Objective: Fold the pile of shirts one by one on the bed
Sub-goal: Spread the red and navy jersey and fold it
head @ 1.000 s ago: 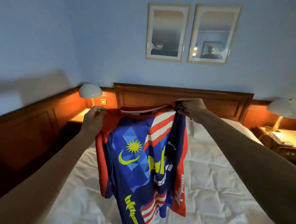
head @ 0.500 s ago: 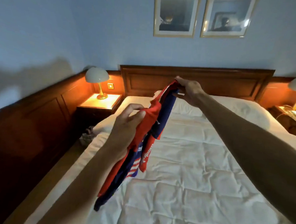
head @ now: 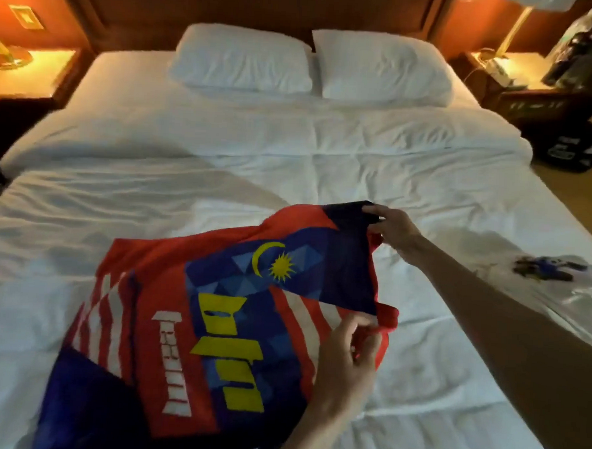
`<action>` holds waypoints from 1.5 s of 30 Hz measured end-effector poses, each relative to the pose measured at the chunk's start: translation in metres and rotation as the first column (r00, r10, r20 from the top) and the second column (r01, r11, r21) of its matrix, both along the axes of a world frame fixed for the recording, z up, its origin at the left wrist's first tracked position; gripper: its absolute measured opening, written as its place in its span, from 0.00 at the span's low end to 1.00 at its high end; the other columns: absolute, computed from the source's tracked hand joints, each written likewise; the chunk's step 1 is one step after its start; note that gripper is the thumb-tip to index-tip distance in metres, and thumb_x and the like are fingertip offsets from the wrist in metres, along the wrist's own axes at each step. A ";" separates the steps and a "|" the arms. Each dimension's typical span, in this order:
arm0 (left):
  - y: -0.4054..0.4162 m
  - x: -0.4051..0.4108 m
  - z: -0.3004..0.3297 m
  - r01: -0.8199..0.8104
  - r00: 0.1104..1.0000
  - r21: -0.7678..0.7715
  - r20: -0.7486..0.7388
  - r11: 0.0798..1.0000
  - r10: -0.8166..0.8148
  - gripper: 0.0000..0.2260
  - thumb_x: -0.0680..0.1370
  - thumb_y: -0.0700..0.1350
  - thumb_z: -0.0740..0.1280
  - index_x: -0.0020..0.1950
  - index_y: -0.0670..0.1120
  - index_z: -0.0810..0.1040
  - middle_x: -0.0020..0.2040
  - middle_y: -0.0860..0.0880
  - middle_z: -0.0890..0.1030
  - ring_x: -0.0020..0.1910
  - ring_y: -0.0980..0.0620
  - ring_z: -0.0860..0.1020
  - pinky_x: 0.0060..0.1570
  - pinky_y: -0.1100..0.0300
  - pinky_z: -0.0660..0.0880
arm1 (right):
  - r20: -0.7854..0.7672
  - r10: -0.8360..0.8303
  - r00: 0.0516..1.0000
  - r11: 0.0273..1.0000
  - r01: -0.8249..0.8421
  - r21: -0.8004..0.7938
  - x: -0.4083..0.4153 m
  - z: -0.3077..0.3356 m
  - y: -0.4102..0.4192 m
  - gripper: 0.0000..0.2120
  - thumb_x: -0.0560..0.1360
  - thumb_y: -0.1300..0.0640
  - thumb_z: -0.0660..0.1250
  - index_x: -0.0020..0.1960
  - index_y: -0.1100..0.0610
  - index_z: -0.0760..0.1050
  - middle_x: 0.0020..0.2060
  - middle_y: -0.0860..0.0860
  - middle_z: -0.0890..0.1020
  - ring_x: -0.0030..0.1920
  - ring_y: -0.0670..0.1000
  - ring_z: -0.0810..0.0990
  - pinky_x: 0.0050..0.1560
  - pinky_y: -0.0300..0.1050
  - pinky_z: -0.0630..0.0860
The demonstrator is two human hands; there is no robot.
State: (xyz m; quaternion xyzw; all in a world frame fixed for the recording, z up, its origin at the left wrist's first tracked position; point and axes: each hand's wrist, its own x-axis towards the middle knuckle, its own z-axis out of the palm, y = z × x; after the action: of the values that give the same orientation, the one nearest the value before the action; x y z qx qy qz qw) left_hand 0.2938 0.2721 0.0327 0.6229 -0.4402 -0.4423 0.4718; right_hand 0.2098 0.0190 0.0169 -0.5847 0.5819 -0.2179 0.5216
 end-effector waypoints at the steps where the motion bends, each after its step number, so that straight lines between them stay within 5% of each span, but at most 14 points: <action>1: -0.006 -0.016 -0.030 0.015 1.000 0.031 0.001 0.999 -0.015 0.14 0.78 0.45 0.67 0.46 0.67 0.76 0.45 0.63 0.81 0.45 0.61 0.79 0.45 0.67 0.74 | -0.031 -0.019 0.999 0.999 0.020 0.028 -0.017 -0.033 -0.002 0.25 0.74 0.77 0.60 0.69 0.63 0.73 0.52 0.59 0.80 0.41 0.51 0.79 0.38 0.38 0.76; 5: -0.004 -0.054 -0.116 0.070 0.998 0.160 -0.010 0.985 -0.069 0.08 0.77 0.50 0.65 0.44 0.65 0.74 0.42 0.65 0.80 0.41 0.62 0.79 0.46 0.60 0.76 | -0.150 -0.047 0.988 0.990 0.066 0.125 -0.063 -0.129 0.004 0.26 0.74 0.77 0.55 0.70 0.63 0.70 0.44 0.54 0.78 0.35 0.51 0.77 0.32 0.40 0.75; 9: 0.001 -0.078 -0.172 0.100 0.995 0.254 -0.007 0.962 -0.101 0.09 0.78 0.44 0.67 0.43 0.58 0.74 0.37 0.65 0.80 0.36 0.61 0.78 0.42 0.60 0.75 | -0.192 -0.108 0.975 0.976 0.141 0.165 -0.089 -0.194 0.000 0.27 0.75 0.73 0.57 0.72 0.58 0.71 0.50 0.54 0.79 0.40 0.50 0.78 0.36 0.39 0.76; 14: 0.006 -0.098 -0.207 0.120 0.991 0.279 0.020 0.953 -0.131 0.01 0.77 0.47 0.66 0.47 0.54 0.75 0.38 0.64 0.79 0.38 0.65 0.76 0.43 0.68 0.72 | -0.270 -0.095 0.958 0.990 0.121 0.079 -0.090 -0.220 -0.010 0.16 0.73 0.66 0.66 0.56 0.50 0.83 0.39 0.48 0.80 0.32 0.47 0.75 0.22 0.35 0.70; 17: 0.011 -0.116 -0.215 0.128 0.985 0.306 0.068 0.943 -0.155 0.12 0.72 0.58 0.60 0.47 0.54 0.77 0.37 0.71 0.76 0.38 0.68 0.74 0.44 0.72 0.68 | -0.356 0.018 0.934 0.995 0.018 0.097 -0.097 -0.222 -0.022 0.16 0.73 0.69 0.63 0.50 0.52 0.84 0.36 0.49 0.78 0.31 0.47 0.74 0.22 0.33 0.71; 23: -0.010 -0.151 -0.213 0.121 0.988 0.311 0.051 0.943 -0.143 0.06 0.77 0.46 0.65 0.52 0.53 0.77 0.43 0.61 0.79 0.46 0.61 0.76 0.50 0.69 0.68 | -0.471 0.055 0.880 0.996 -0.078 -0.031 -0.107 -0.201 -0.056 0.20 0.71 0.71 0.61 0.55 0.57 0.84 0.46 0.56 0.82 0.38 0.49 0.78 0.31 0.26 0.72; 26: -0.027 -0.166 -0.204 0.178 0.976 0.316 0.066 0.932 -0.209 0.12 0.78 0.44 0.64 0.61 0.49 0.76 0.55 0.51 0.80 0.54 0.55 0.76 0.57 0.64 0.69 | -0.552 -0.012 0.834 0.970 -0.124 -0.209 -0.116 -0.207 -0.063 0.25 0.71 0.71 0.61 0.66 0.59 0.77 0.63 0.59 0.79 0.63 0.58 0.76 0.62 0.37 0.68; 30: -0.006 -0.161 -0.216 0.206 0.788 0.435 0.457 0.877 -0.412 0.26 0.66 0.61 0.62 0.60 0.51 0.78 0.53 0.51 0.81 0.49 0.48 0.80 0.47 0.51 0.78 | -0.506 -0.045 0.861 0.983 -0.052 -0.177 -0.138 -0.230 -0.020 0.31 0.77 0.60 0.67 0.77 0.61 0.60 0.67 0.65 0.70 0.67 0.63 0.69 0.67 0.47 0.61; 34: 0.051 -0.137 -0.226 0.181 0.659 0.492 0.581 0.851 -0.477 0.39 0.51 0.68 0.66 0.58 0.50 0.76 0.53 0.46 0.82 0.48 0.43 0.81 0.49 0.48 0.67 | -0.449 -0.254 0.857 0.967 0.228 -0.111 -0.161 -0.244 0.052 0.29 0.76 0.42 0.67 0.66 0.63 0.71 0.57 0.60 0.78 0.60 0.62 0.76 0.61 0.51 0.71; 37: 0.084 -0.133 -0.231 0.180 0.602 0.508 0.621 0.843 -0.502 0.46 0.44 0.65 0.71 0.60 0.50 0.72 0.56 0.43 0.83 0.54 0.41 0.76 0.51 0.46 0.67 | -0.450 -0.270 0.851 0.959 0.279 -0.047 -0.164 -0.240 0.103 0.28 0.74 0.39 0.67 0.62 0.61 0.73 0.55 0.58 0.81 0.58 0.59 0.78 0.58 0.53 0.74; 40: 0.098 -0.139 -0.230 0.219 0.548 0.451 0.677 0.865 -0.492 0.43 0.44 0.58 0.75 0.59 0.51 0.78 0.57 0.42 0.83 0.55 0.41 0.72 0.50 0.45 0.71 | -0.492 -0.276 0.826 0.957 0.285 -0.059 -0.159 -0.230 0.139 0.27 0.75 0.39 0.68 0.60 0.60 0.73 0.54 0.57 0.81 0.57 0.59 0.78 0.56 0.51 0.74; 45: 0.088 -0.143 -0.228 0.310 0.497 0.436 0.683 0.845 -0.535 0.24 0.49 0.46 0.80 0.44 0.50 0.82 0.43 0.48 0.80 0.40 0.45 0.78 0.35 0.52 0.74 | -0.482 -0.353 0.802 0.908 0.419 0.032 -0.156 -0.214 0.177 0.24 0.75 0.43 0.67 0.62 0.58 0.70 0.50 0.53 0.77 0.56 0.58 0.77 0.52 0.49 0.73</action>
State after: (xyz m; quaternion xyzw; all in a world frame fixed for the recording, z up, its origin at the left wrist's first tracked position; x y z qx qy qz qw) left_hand 0.1505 0.3602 -0.1950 0.6779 -0.6795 -0.2797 0.0220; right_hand 0.0541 0.1957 -0.1975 -0.4513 0.8100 -0.1325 0.3501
